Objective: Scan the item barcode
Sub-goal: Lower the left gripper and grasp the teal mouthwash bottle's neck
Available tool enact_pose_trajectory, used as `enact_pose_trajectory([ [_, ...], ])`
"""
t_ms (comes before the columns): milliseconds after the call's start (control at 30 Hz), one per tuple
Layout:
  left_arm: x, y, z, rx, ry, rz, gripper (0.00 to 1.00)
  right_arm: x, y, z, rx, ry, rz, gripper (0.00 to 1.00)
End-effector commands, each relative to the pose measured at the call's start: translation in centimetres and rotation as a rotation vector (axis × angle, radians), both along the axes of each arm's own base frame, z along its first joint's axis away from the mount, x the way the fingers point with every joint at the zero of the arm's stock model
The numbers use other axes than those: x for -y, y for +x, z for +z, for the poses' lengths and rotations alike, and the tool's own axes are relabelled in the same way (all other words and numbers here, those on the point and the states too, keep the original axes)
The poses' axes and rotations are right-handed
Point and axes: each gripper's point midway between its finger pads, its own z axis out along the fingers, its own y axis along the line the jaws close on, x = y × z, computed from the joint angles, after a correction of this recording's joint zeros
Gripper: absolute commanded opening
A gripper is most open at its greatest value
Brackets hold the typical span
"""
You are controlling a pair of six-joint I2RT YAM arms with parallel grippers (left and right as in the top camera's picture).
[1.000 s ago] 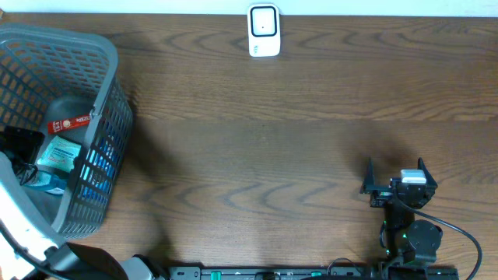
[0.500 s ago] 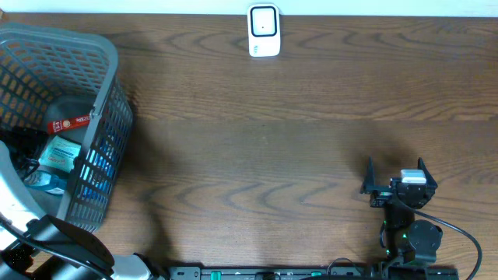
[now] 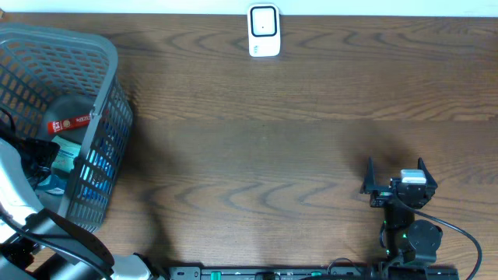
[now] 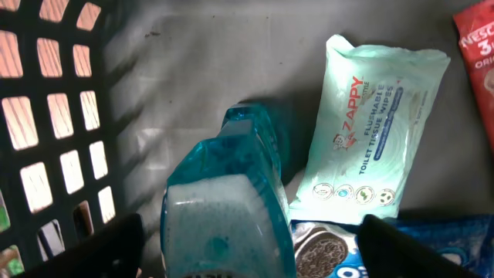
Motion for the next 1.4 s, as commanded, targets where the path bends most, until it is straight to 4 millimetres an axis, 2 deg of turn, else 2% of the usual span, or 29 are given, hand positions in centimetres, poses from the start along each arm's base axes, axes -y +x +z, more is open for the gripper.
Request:
enact_pose_trajectory([
  [0,-0.1,0.0,0.0,0.0,0.0,-0.007,0.79,-0.1,0.0,0.0,0.002,0.011,0.003,0.99],
  [67,-0.2,0.0,0.0,0.001,0.001,-0.007,0.7,-0.1,0.0,0.0,0.002,0.011,0.003,0.99],
  [167,-0.3,-0.2,0.0,-0.008,0.01,-0.005,0.66,-0.1,0.0,0.0,0.002,0.011,0.003,0.99],
  [500,-0.3,-0.4,-0.2,-0.02,0.013,-0.003,0.7,-0.1,0.0,0.0,0.002,0.011,0.003,0.99],
  [733,-0.2,-0.6,-1.1,-0.037,-0.002,-0.004,0.69,-0.1,0.0,0.0,0.002,0.011,0.003,0.99],
  [1000,0.2,-0.9,-1.9,-0.048,-0.014,-0.004,0.4,-0.1,0.0,0.0,0.002,0.011,0.003,0.99],
  [1200,0.1,-0.8,-0.2,-0.009,0.022,-0.003,0.37,-0.1,0.0,0.0,0.002,0.011,0.003,0.99],
  [1367,-0.1,-0.6,3.4,0.073,0.096,-0.002,0.37,-0.1,0.0,0.0,0.002,0.011,0.003,0.99],
])
